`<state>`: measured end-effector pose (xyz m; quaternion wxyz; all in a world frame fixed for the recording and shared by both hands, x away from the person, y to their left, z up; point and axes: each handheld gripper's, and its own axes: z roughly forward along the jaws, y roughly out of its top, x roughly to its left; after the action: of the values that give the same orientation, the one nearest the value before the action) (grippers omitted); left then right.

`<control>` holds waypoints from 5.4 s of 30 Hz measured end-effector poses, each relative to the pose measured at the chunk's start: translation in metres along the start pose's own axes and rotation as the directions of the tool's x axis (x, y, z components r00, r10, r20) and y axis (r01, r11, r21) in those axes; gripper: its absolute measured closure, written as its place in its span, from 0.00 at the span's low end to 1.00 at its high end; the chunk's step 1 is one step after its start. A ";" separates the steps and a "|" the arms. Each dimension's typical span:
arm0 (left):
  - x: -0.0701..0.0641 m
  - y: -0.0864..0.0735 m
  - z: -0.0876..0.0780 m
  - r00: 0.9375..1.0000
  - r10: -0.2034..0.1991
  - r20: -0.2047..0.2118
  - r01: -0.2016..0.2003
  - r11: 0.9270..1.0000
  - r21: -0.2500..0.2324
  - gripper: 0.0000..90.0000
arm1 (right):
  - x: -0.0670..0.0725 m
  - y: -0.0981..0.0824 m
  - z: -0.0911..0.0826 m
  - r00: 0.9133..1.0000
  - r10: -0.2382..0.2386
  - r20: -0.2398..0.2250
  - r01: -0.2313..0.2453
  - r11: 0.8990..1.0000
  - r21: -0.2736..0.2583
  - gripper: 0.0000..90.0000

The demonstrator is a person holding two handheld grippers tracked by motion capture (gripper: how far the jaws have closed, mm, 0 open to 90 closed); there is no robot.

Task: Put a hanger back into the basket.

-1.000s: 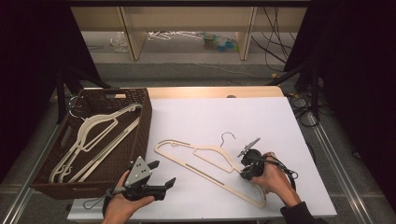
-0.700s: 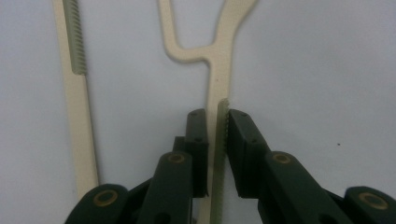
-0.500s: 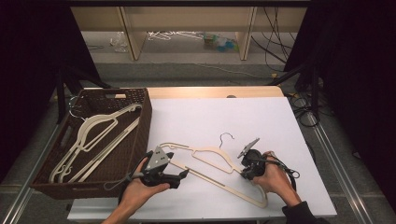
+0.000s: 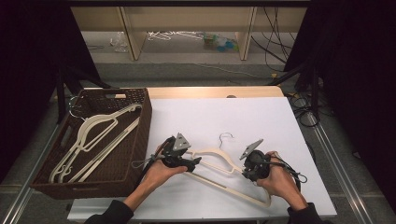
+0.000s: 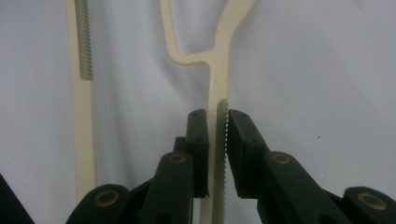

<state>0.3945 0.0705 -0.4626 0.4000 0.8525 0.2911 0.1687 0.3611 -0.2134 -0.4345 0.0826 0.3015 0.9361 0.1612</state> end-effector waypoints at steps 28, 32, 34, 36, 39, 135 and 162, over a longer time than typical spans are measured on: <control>-0.013 0.018 0.060 0.985 0.172 0.024 -0.174 0.977 0.121 0.38 | 0.018 0.001 -0.018 0.998 -0.066 0.018 0.066 0.998 -0.020 0.89; -0.014 0.019 0.059 0.985 0.172 0.017 -0.173 0.978 0.117 0.43 | 0.019 0.001 -0.020 0.998 -0.066 0.020 0.067 0.998 -0.022 0.89; -0.011 0.019 0.057 0.985 0.170 0.021 -0.171 0.979 0.109 0.47 | 0.019 0.001 -0.021 0.997 -0.072 0.017 0.073 0.997 -0.031 0.88; -0.010 0.020 0.054 0.983 0.177 0.042 -0.180 0.979 0.095 0.54 | 0.019 0.001 -0.021 0.997 -0.077 0.015 0.077 0.996 -0.035 0.88; -0.008 0.021 0.050 0.980 0.184 0.077 -0.190 0.979 0.076 0.65 | 0.018 0.000 -0.020 0.997 -0.078 0.012 0.078 0.996 -0.036 0.88; -0.011 0.060 -0.121 0.971 0.029 0.236 0.016 0.982 -0.188 0.96 | 0.069 -0.059 -0.041 0.995 -0.082 -0.064 0.056 0.941 -0.333 0.45; 0.109 0.043 -0.268 0.989 -0.123 -0.086 0.087 0.937 -0.338 0.96 | 0.065 -0.062 -0.037 0.999 0.010 -0.034 -0.021 0.935 -0.354 0.29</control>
<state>0.3551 0.2734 -0.2562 0.5306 0.7457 0.3245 0.2389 0.2658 -0.2318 -0.4256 0.1193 0.2865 0.8905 0.3326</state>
